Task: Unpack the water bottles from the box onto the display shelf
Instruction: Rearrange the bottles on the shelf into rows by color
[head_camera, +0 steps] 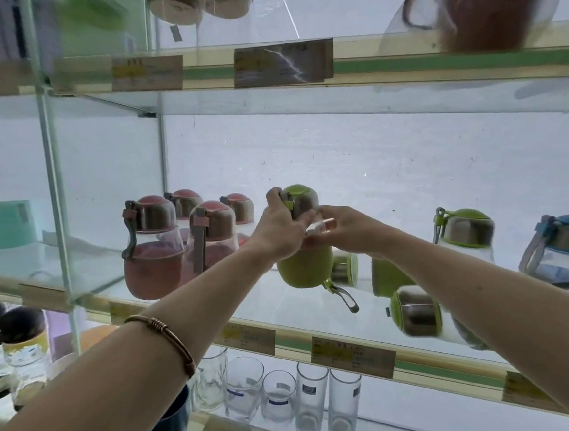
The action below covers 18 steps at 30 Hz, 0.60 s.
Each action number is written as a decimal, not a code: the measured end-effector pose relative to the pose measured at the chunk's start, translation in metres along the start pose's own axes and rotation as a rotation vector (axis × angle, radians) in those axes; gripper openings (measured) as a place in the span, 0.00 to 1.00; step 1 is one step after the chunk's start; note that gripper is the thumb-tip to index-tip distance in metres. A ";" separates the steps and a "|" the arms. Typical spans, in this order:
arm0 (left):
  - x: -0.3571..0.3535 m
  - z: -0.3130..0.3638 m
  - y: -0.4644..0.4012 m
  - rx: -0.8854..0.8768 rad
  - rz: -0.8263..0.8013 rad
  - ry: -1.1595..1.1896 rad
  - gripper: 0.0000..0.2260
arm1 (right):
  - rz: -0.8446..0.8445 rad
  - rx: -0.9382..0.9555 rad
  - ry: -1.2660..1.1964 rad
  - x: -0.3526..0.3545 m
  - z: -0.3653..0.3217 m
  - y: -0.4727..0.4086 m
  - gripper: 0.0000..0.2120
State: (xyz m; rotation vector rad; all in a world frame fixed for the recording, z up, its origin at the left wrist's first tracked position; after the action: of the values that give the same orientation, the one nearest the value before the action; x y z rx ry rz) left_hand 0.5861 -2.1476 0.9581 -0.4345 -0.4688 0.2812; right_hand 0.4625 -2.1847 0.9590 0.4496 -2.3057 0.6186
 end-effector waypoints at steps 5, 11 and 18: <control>-0.019 -0.019 -0.004 0.014 -0.004 -0.084 0.30 | 0.066 -0.001 0.263 -0.010 0.012 -0.003 0.23; -0.020 -0.023 -0.009 0.052 -0.085 -0.040 0.30 | 0.026 -0.030 0.342 -0.006 0.016 -0.007 0.27; -0.010 -0.027 -0.008 -0.080 -0.055 -0.194 0.35 | 0.053 -0.076 0.385 -0.001 0.022 -0.019 0.31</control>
State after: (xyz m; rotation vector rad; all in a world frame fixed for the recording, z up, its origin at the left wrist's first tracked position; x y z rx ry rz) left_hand 0.5923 -2.1666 0.9364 -0.4738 -0.6825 0.2534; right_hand 0.4600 -2.2123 0.9497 0.2109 -1.9708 0.5839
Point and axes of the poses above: each hand's wrist, its own y-axis away from the middle knuckle, its own x-axis out of the back of the hand, z = x × y, the point moved 5 cm from there along -y, towards the middle knuckle, and after that the axes turned 3 degrees about z, right-handed, at the moved point
